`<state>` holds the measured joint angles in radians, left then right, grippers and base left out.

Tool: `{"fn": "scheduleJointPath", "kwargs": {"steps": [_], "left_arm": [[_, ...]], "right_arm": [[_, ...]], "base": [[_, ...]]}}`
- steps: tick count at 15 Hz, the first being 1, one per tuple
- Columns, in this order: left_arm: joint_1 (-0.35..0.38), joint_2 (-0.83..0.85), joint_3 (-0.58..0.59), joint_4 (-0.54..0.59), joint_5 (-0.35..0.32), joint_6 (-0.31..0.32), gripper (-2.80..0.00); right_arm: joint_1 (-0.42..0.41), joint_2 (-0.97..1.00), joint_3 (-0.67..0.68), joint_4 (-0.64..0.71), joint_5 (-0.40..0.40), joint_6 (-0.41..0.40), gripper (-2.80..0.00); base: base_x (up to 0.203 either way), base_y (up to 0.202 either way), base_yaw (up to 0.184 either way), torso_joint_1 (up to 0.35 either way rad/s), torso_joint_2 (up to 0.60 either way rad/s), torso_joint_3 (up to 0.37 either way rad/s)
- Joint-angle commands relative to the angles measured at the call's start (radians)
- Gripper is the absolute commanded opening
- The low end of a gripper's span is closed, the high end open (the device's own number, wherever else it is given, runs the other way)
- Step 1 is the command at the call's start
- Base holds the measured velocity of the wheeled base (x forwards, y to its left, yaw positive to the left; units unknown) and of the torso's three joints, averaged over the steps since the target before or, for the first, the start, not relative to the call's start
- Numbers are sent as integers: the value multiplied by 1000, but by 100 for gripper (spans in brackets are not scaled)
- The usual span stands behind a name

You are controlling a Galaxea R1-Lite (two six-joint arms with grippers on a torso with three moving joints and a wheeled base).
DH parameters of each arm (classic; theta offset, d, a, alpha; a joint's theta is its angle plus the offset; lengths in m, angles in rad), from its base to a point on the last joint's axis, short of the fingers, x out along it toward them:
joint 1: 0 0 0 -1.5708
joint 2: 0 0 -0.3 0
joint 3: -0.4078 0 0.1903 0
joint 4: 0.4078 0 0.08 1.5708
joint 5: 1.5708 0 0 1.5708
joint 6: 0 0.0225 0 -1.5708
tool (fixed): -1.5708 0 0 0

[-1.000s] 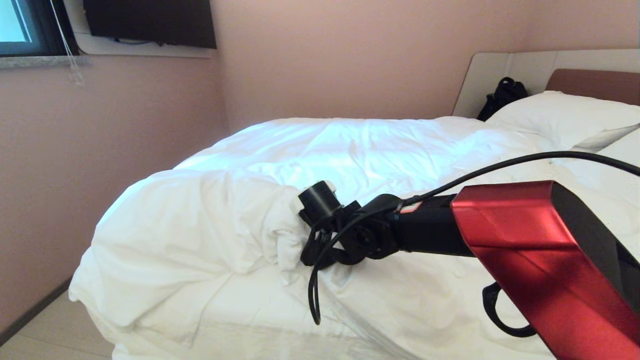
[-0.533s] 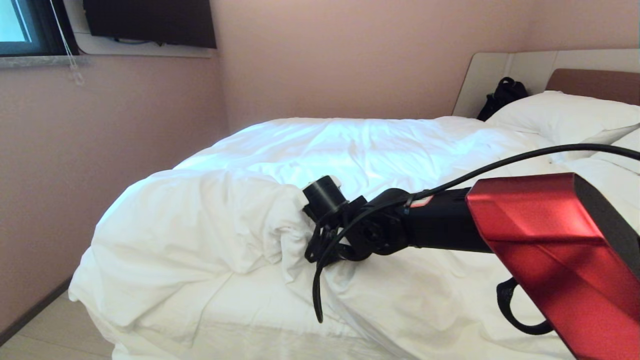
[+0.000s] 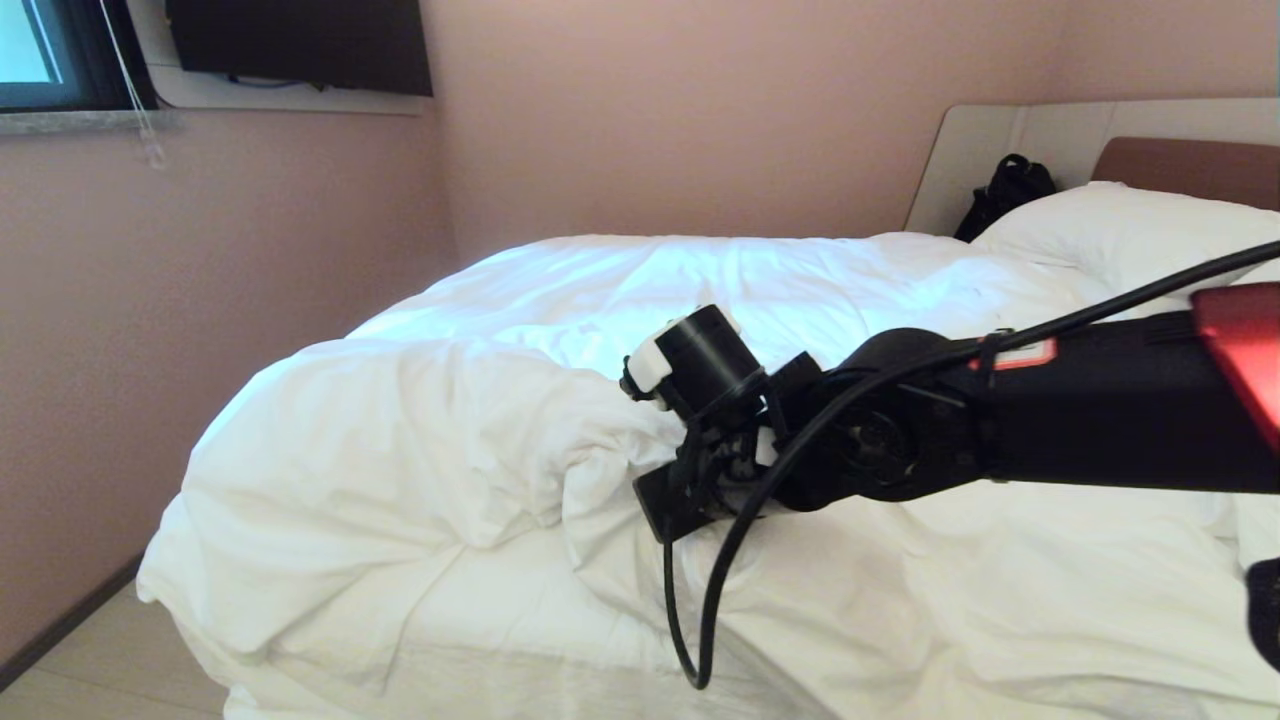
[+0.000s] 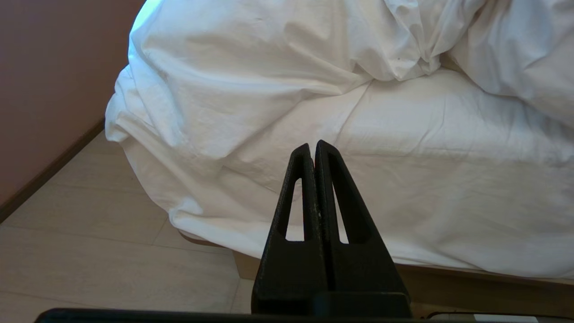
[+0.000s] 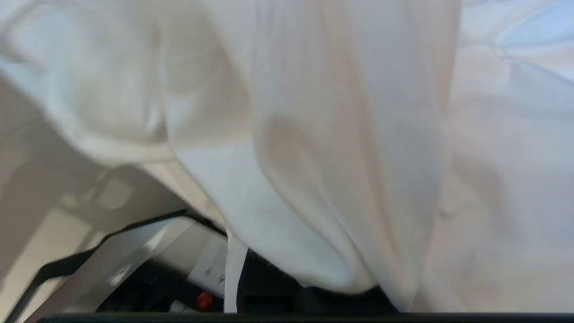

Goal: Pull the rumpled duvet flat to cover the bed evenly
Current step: Flatten the corners of the folded blanket

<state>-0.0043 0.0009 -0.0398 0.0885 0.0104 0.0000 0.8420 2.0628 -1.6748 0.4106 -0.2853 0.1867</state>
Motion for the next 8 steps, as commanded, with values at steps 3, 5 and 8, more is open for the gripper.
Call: {"fn": "scheduleJointPath", "kwargs": {"steps": [3, 5, 8], "left_arm": [[1, 0, 0, 0, 0, 0, -280], [0, 0, 0, 0, 0, 0, -280], [0, 1, 0, 0, 0, 0, -280]], "right_arm": [[3, -257, 125, 6, 173, 24, -280], [9, -336, 160, 24, 214, 27, -280], [54, -444, 169, 101, 261, 41, -280]], "base": [[0, 0, 0, 0, 0, 0], [0, 0, 0, 0, 0, 0], [0, 0, 0, 0, 0, 0]]}}
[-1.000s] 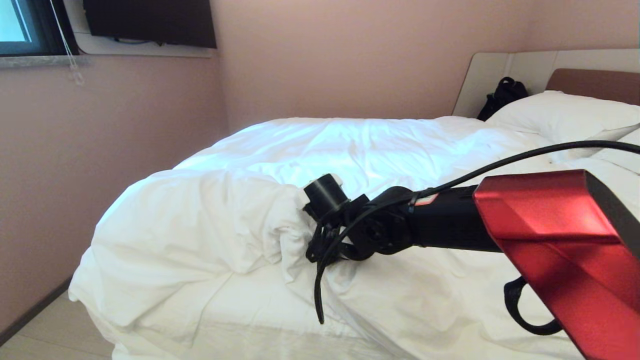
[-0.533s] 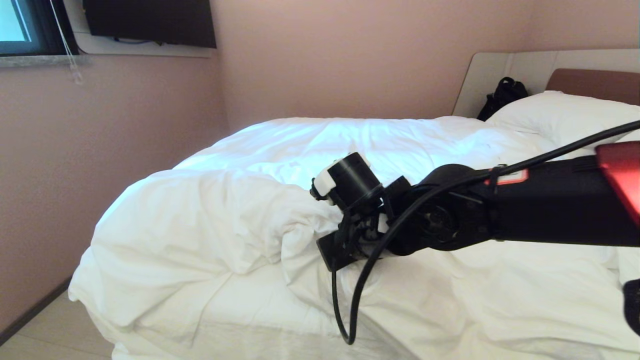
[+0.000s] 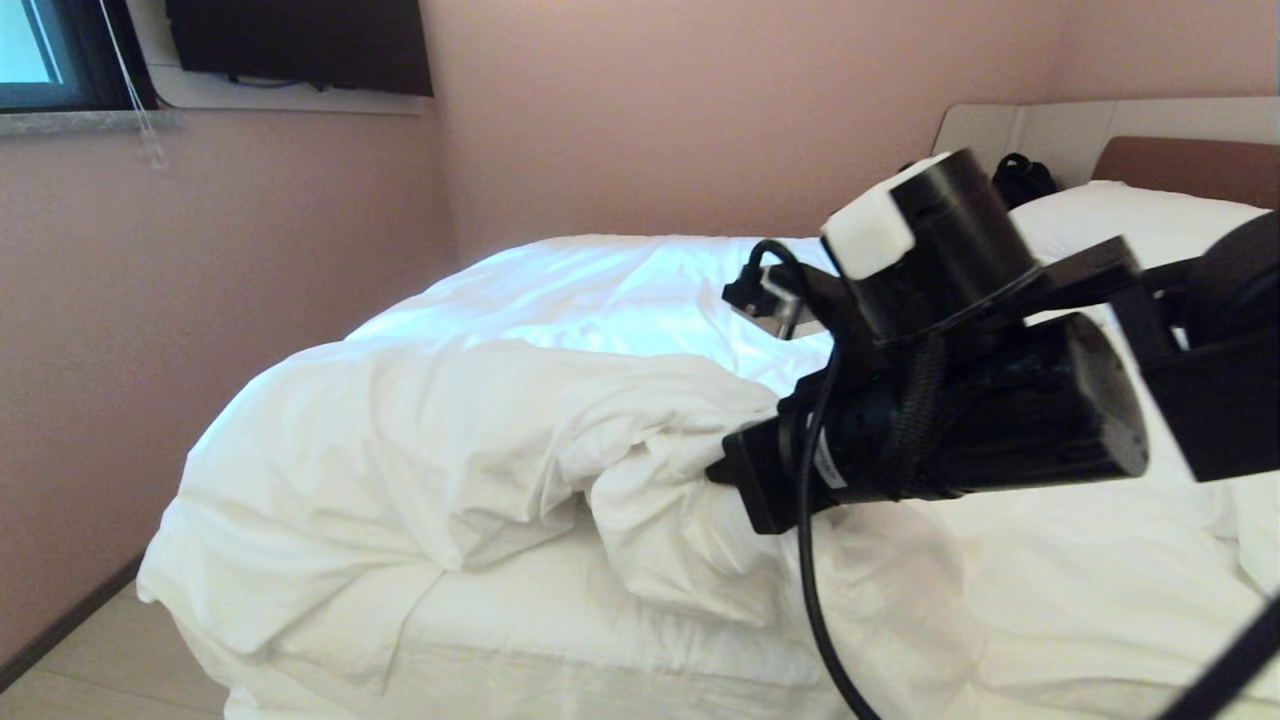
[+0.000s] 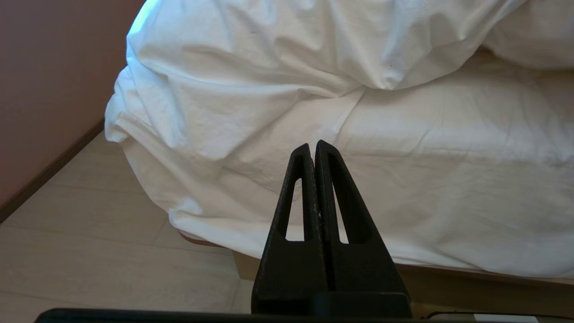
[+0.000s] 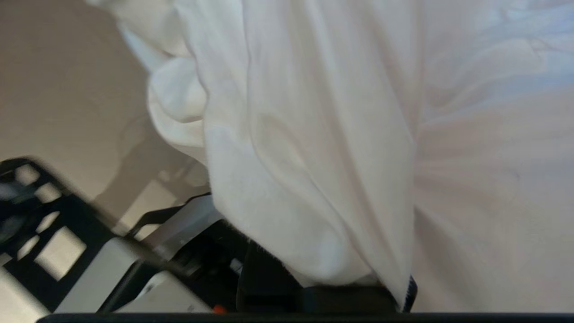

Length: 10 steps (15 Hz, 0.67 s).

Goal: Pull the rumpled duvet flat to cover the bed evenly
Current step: Flatten the corners of the folded blanket

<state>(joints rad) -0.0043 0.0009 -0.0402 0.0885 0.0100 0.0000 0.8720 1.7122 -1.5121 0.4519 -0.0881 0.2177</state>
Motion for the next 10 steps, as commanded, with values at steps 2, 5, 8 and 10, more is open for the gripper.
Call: {"fn": "scheduleJointPath", "kwargs": {"steps": [2, 5, 8, 10], "left_arm": [[1, 1, 0, 0, 1, 0, -280], [0, 0, 0, 0, 1, 0, -280], [0, -1, 0, 0, 1, 0, -280], [1, 1, 0, 0, 1, 0, -280]], "right_arm": [[77, -133, 7, 90, 78, 29, -280], [127, -169, 8, 102, 77, 35, -280], [181, -163, 52, 123, 77, 43, -280], [187, -122, 112, 119, 76, 39, -280]], "base": [[0, 0, 0, 0, 0, 0], [0, 0, 0, 0, 0, 0], [0, 0, 0, 0, 0, 0], [0, 0, 0, 0, 0, 0]]}}
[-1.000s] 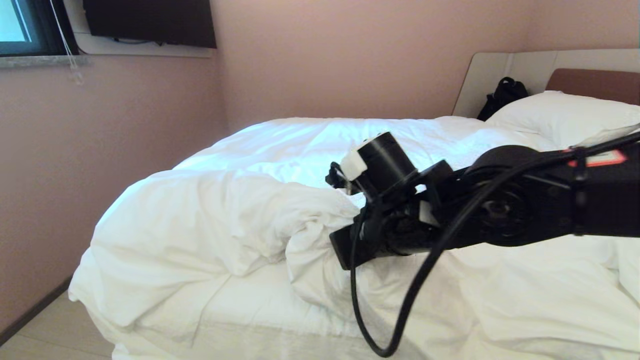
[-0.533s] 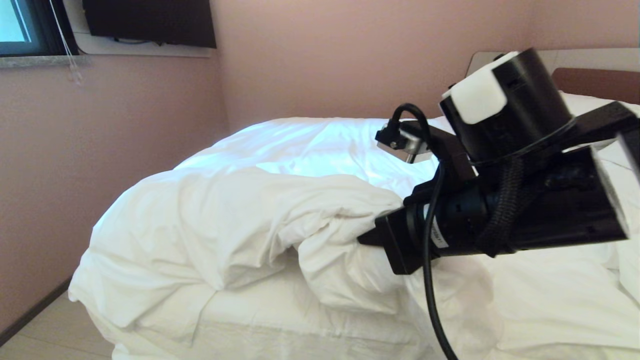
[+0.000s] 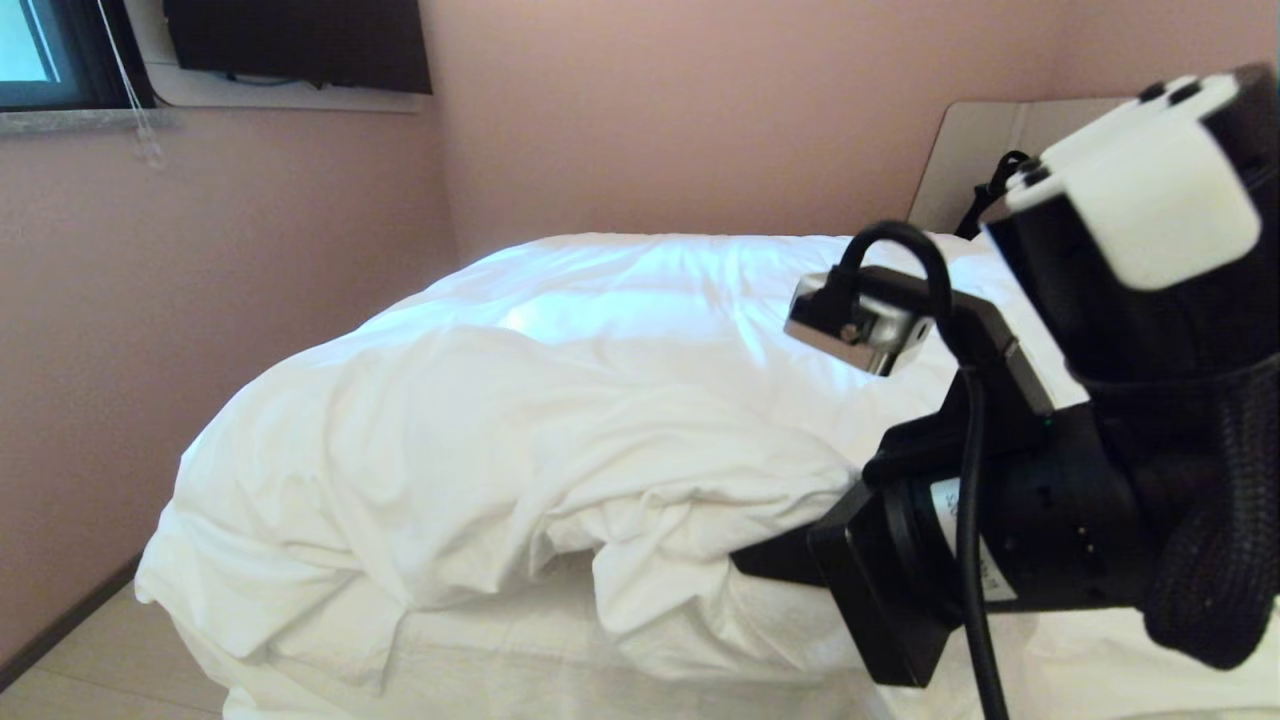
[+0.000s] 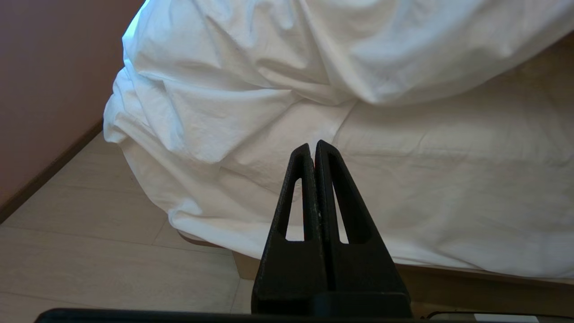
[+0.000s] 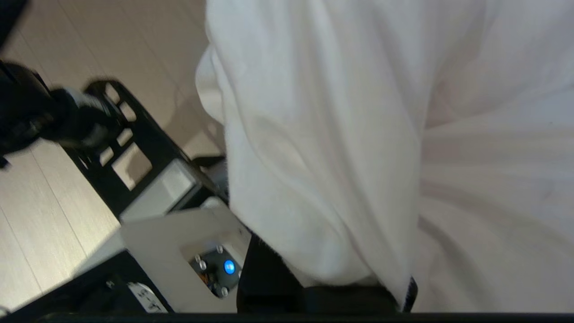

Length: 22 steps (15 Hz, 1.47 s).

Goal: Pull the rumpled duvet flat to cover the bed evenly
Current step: Flatten the corners of the folded blanket

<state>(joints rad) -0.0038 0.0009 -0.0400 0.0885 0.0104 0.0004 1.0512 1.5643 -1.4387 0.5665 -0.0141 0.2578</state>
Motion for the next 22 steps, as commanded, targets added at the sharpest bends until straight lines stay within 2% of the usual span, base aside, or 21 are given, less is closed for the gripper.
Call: {"fn": "scheduleJointPath", "kwargs": {"steps": [1, 4, 10, 11, 14, 19, 21, 22], "left_arm": [[-1, 1, 0, 0, 0, 0, -280], [-1, 1, 0, 0, 0, 0, -280], [-1, -1, 0, 0, 0, 0, -280], [-1, 1, 0, 0, 0, 0, -280], [-1, 1, 0, 0, 0, 0, -280], [0, 1, 0, 0, 0, 0, -280], [-1, 0, 0, 0, 0, 0, -280], [0, 0, 0, 0, 0, 0, -280]], "right_arm": [[12, 60, 72, 3, 0, -1, -280], [17, 160, 117, -4, 0, 0, -280], [32, 284, 170, -98, -1, 6, -280], [37, 291, 169, -103, -1, 7, 0], [39, 275, 167, -119, -6, 9, 0], [38, 51, 197, -115, -11, 7, 0], [9, -62, 199, -115, -28, 6, 0], [-42, -114, 199, -117, -35, 5, 0]], "base": [[0, 0, 0, 0, 0, 0], [0, 0, 0, 0, 0, 0], [0, 0, 0, 0, 0, 0], [0, 0, 0, 0, 0, 0], [0, 0, 0, 0, 0, 0], [0, 0, 0, 0, 0, 0], [0, 0, 0, 0, 0, 0], [0, 0, 0, 0, 0, 0]]}}
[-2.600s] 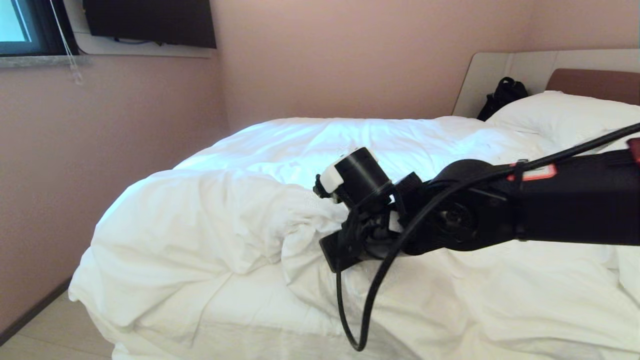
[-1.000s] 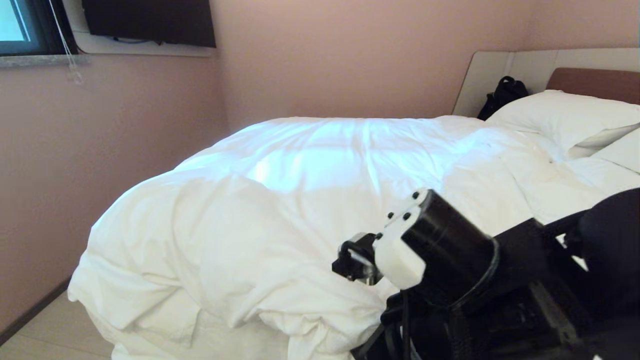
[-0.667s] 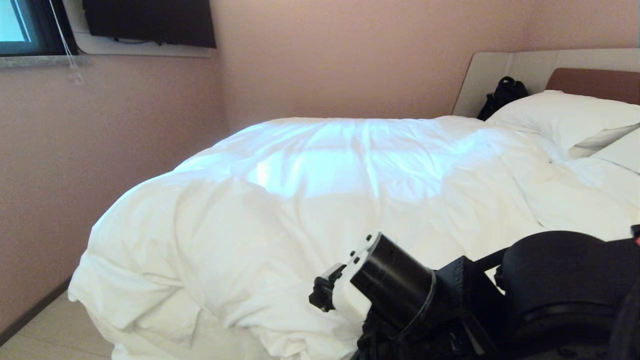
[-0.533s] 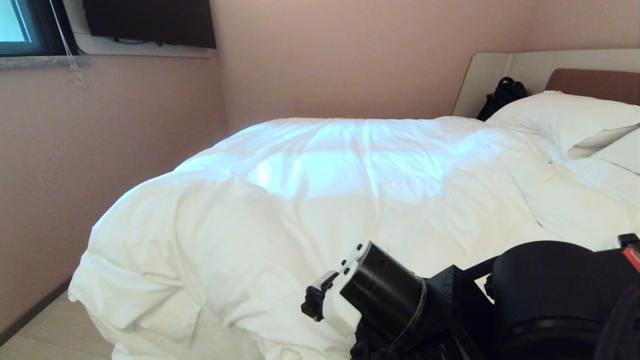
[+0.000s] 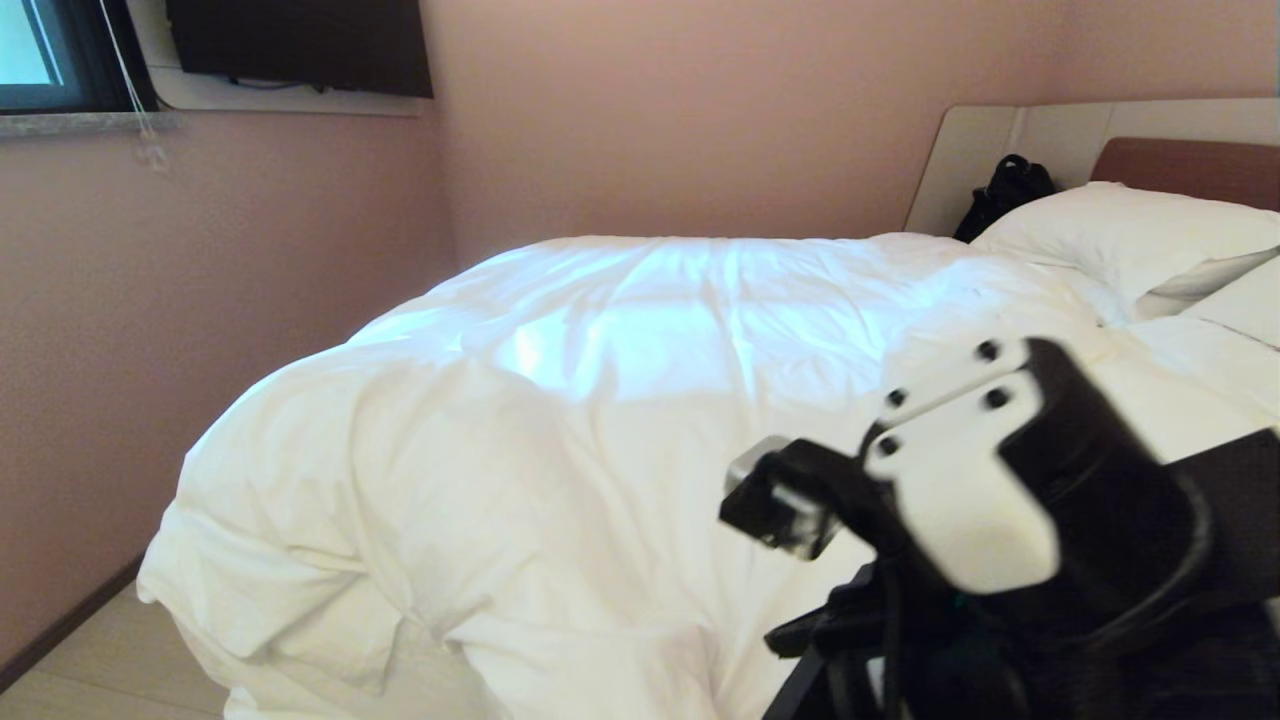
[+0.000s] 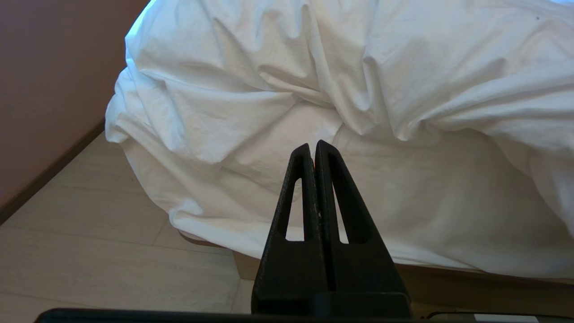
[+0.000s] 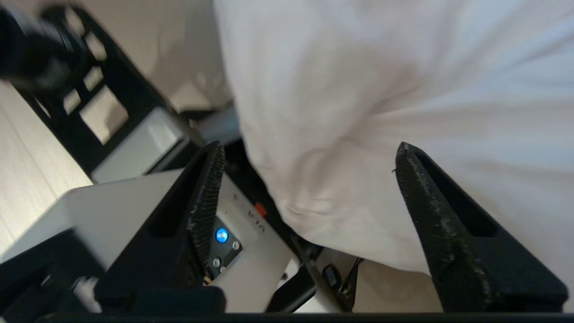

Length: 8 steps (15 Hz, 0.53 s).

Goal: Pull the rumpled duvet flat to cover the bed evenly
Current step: Flatten the corners of the folded blanket

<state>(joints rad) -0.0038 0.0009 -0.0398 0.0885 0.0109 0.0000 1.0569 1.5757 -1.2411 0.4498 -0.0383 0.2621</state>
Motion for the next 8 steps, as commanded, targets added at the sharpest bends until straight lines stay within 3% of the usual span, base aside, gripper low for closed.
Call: {"fn": "scheduleJointPath", "kwargs": {"steps": [1, 2, 4, 5, 6, 8], "left_arm": [[1, 1, 0, 0, 0, 0, -280], [-1, 1, 0, 0, 0, 0, -280], [1, 1, 0, 0, 0, 0, -280], [0, 1, 0, 0, 0, 0, -280], [-1, 1, 0, 0, 0, 0, -280], [-1, 0, 0, 0, 0, 0, -280]], "right_arm": [[-113, -158, -1, -3, -14, -1, 0], [-163, -179, -4, -6, -16, 0, 0], [-339, -209, -14, -8, -12, 0, 0], [-425, -220, -17, -8, -8, 1, -123], [-518, -231, -16, -8, 4, 2, -280], [-696, -271, -4, -6, 60, 4, -280]], "base": [[0, 0, 0, 0, 0, 0], [0, 0, 0, 0, 0, 0], [0, 0, 0, 0, 0, 0], [0, 0, 0, 0, 0, 0], [0, 0, 0, 0, 0, 0], [0, 0, 0, 0, 0, 0]]}}
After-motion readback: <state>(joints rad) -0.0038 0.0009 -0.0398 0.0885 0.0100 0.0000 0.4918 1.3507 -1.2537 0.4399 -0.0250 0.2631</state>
